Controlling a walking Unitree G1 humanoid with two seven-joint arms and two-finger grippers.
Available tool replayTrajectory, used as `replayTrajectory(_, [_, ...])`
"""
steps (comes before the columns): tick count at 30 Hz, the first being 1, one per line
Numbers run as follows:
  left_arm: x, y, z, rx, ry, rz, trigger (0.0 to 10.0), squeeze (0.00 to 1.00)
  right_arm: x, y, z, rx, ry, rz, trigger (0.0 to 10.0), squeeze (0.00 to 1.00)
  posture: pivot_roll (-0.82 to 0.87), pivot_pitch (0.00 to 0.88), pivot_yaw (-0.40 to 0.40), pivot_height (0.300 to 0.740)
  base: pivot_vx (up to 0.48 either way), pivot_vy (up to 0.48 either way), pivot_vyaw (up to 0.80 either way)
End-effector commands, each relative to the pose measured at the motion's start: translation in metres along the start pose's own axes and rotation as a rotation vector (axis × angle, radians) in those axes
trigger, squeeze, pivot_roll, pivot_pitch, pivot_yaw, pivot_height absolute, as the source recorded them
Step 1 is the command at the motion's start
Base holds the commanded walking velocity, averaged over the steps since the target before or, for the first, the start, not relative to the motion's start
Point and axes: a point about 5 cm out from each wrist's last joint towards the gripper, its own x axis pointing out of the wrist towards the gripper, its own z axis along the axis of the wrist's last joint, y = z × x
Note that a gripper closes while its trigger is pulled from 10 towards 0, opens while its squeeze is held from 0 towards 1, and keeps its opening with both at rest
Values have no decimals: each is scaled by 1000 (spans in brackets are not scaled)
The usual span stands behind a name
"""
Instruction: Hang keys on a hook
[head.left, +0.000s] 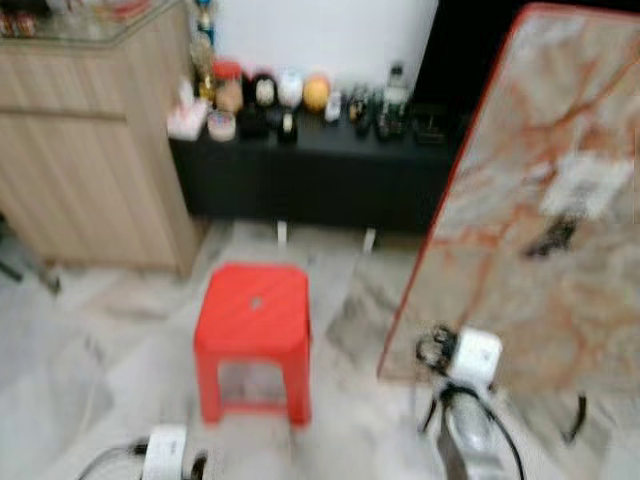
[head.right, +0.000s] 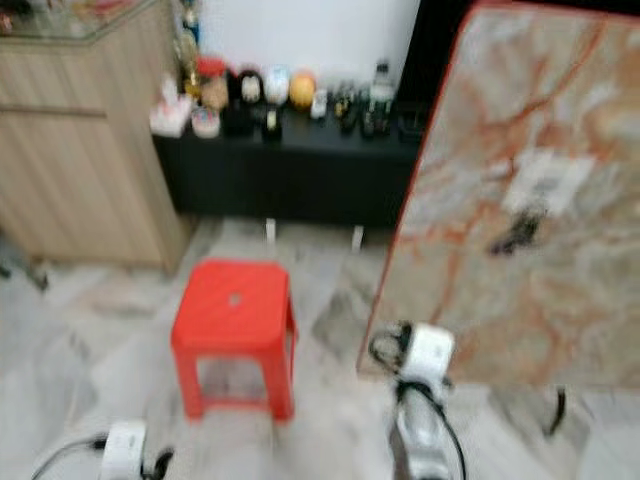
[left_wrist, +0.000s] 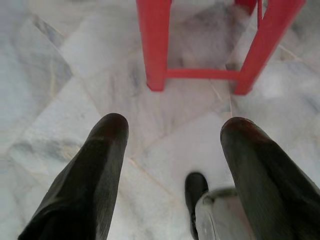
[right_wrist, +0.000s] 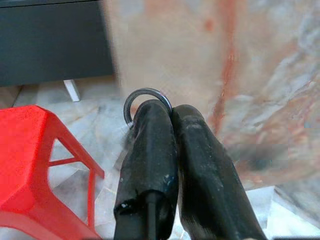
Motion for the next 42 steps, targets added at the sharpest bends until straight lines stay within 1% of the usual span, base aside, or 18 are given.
replayTrajectory(1, [-1, -7, -4, -10, 11, -16, 10000, 0, 2, -10, 4, -5, -22, -28, 10000, 0, 25, 42, -54, 732, 0, -368, 0])
replayTrajectory(5, [-2, -8, -4, -11, 11, -18, 10000, 0, 3, -8, 7, -8, -34, -19, 10000, 0, 25, 42, -54, 732, 0, -368, 0])
replayTrajectory(8, [-2, -8, -4, -11, 11, -19, 10000, 0, 4, -7, 9, -27, -48, -5, 10000, 0, 25, 42, -54, 732, 0, -369, 0])
replayTrajectory(26, [-1, -10, -4, -8, 14, -27, 10000, 0, 8, -4, 18, -35, -75, 11, 10000, 0, 14, 22, -58, 732, 0, -369, 0])
replayTrajectory(34, [-1, -10, -3, -4, 13, -27, 10000, 0, 9, 0, 19, -34, -80, 29, 10000, 0, 14, 2, -55, 732, 0, -371, 0])
replayTrajectory(42, [0, -10, -2, -1, 10, -31, 10000, 0, 10, 2, 21, -36, -86, 40, 10000, 0, 14, 7, -55, 732, 0, -371, 0])
